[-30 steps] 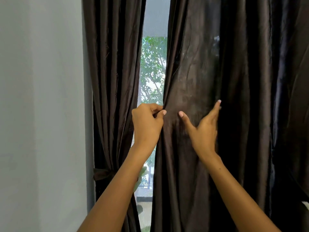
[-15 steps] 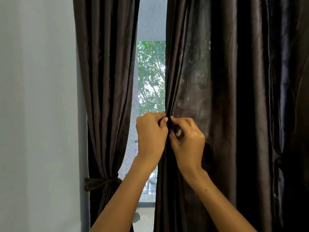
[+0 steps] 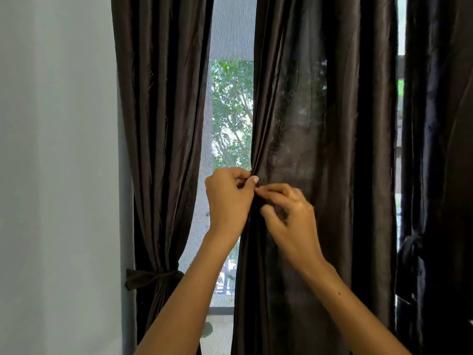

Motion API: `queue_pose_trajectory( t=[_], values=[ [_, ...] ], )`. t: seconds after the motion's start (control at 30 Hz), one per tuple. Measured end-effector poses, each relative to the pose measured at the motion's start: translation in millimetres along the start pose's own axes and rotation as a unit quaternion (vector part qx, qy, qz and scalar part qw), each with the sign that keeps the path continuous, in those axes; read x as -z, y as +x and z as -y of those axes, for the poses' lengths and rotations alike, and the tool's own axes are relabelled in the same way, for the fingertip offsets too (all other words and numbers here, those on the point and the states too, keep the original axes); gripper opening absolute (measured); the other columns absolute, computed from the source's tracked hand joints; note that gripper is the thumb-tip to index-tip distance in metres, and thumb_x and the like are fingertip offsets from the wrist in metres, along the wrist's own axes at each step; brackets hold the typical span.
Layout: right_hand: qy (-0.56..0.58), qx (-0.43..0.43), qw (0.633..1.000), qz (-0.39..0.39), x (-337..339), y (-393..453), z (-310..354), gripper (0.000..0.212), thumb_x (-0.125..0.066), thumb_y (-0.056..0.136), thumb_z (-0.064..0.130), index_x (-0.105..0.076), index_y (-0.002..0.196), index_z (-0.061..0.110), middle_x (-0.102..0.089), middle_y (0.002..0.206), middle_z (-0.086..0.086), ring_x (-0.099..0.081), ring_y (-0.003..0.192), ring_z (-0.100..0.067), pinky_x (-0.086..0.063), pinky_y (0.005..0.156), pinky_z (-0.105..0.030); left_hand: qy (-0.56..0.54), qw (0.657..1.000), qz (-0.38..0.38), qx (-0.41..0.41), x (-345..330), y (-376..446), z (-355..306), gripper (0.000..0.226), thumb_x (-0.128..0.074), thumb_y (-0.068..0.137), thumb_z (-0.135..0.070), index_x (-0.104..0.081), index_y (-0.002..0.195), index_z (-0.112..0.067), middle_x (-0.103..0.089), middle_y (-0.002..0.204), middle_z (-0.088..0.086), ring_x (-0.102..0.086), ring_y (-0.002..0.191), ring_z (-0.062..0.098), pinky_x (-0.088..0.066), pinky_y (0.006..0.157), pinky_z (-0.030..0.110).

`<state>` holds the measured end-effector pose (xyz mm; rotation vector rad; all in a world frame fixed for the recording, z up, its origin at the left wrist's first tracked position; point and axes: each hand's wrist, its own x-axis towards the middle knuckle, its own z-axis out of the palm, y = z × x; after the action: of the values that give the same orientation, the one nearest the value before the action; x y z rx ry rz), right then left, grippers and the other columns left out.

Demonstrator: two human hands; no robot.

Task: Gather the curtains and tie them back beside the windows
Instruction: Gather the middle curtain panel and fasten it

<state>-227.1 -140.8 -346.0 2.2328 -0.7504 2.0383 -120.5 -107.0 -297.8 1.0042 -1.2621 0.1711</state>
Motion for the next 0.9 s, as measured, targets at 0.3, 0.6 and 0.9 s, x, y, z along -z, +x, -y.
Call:
queue_pose_trajectory(
  t=[0.3, 0.6, 0.9],
  values=[
    [-0.006, -0.210, 0.971, -0.110, 23, 22, -10, 0.098, -0.071, 0.083, 0.037, -0.005, 0.152, 0.015, -0.031, 0.152, -0.018, -0.032, 0.139, -0.029, -0.031, 0.111, -0.036, 0.017, 0.999, -0.025, -0.022, 4, -1, 2, 0.010, -0.071, 0.082, -0.008, -0.073, 0.089, -0.002, -0.072, 0.077, 0.007, -0.066, 0.072, 0.013, -0.052, 0.073, 0.023],
    [-0.230, -0.066, 0.971, 0.024, 0, 9, 25, 0.063, -0.045, 0.092, 0.005, -0.032, 0.147, 0.033, -0.067, 0.099, -0.021, -0.060, 0.092, -0.043, -0.028, 0.063, -0.035, -0.043, 0.999, 0.008, -0.022, -1, -10, -9, 0.007, -0.070, 0.082, -0.007, -0.076, 0.084, -0.006, -0.070, 0.068, -0.003, -0.060, 0.058, -0.006, -0.047, 0.061, 0.007],
    [-0.135, 0.006, 0.988, 0.074, 0, 3, 10, 0.060, -0.049, 0.086, 0.005, -0.041, 0.143, 0.024, -0.047, 0.145, 0.003, -0.055, 0.120, -0.023, -0.048, 0.080, -0.031, -0.101, 0.995, 0.022, -0.001, 2, -11, -3, 0.011, -0.078, 0.076, -0.025, -0.075, 0.076, -0.015, -0.071, 0.065, -0.003, -0.068, 0.064, 0.006, -0.055, 0.065, 0.027]
  ],
)
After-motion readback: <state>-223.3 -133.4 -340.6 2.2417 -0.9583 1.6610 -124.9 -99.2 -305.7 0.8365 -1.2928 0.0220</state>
